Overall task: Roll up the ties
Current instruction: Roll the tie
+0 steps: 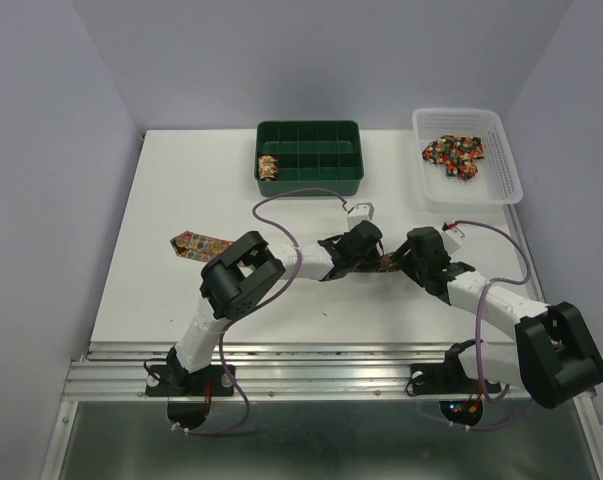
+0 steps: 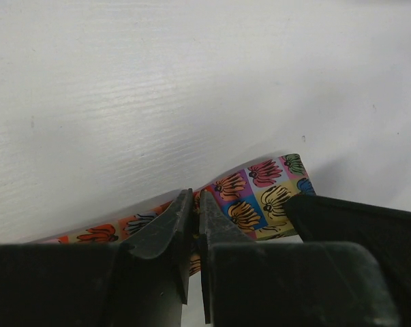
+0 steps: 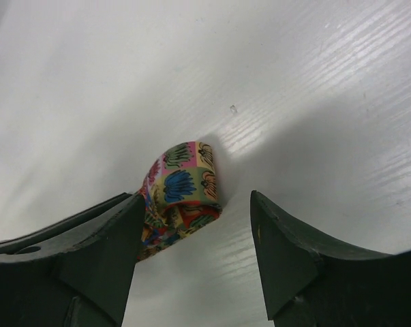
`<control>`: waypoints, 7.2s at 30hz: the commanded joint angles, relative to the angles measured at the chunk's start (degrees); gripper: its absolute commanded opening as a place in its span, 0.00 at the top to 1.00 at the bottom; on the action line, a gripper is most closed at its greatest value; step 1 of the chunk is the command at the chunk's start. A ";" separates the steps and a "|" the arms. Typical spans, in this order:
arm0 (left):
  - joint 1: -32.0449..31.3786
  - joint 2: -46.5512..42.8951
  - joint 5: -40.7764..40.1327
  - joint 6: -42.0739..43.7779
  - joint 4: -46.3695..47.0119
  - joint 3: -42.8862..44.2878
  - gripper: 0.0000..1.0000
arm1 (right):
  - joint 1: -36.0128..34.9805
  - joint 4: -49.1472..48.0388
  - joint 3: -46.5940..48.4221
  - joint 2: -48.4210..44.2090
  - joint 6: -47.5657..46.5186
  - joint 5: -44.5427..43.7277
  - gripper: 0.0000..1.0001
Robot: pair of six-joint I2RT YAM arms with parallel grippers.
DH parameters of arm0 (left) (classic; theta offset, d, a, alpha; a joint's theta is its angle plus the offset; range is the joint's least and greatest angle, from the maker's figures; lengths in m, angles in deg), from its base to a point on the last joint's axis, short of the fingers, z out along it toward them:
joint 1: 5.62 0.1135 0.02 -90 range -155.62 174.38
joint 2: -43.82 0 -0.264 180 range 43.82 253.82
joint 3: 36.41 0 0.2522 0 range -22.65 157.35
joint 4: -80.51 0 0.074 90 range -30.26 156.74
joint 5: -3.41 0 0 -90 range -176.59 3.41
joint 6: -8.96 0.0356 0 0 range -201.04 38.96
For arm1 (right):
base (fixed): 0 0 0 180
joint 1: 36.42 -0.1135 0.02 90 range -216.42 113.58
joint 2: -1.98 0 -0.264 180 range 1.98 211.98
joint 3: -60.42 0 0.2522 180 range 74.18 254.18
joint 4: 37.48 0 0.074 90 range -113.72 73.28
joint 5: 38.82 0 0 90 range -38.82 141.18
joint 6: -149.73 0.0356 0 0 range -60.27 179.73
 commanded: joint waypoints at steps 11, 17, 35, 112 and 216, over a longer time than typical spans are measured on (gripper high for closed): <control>-0.91 -3.30 -2.44 2.32 -4.35 -2.13 0.85 | 0.73 -6.21 -0.56 1.76 4.40 3.58 0.37; -1.00 -4.18 -3.06 1.97 -4.35 -2.57 0.85 | 0.73 -6.21 -4.78 -0.96 4.13 3.94 0.48; -1.08 -12.52 -0.60 3.46 -3.22 -6.26 0.66 | 0.64 -9.12 -10.85 -2.37 3.17 4.20 0.74; -0.47 -3.91 6.79 4.69 -3.65 -1.96 1.00 | 4.42 -12.81 -3.73 -2.20 -21.27 9.65 0.59; 1.38 -4.53 9.43 7.60 -5.67 -0.11 0.86 | 3.28 -16.41 -5.66 -6.50 -8.96 32.15 0.99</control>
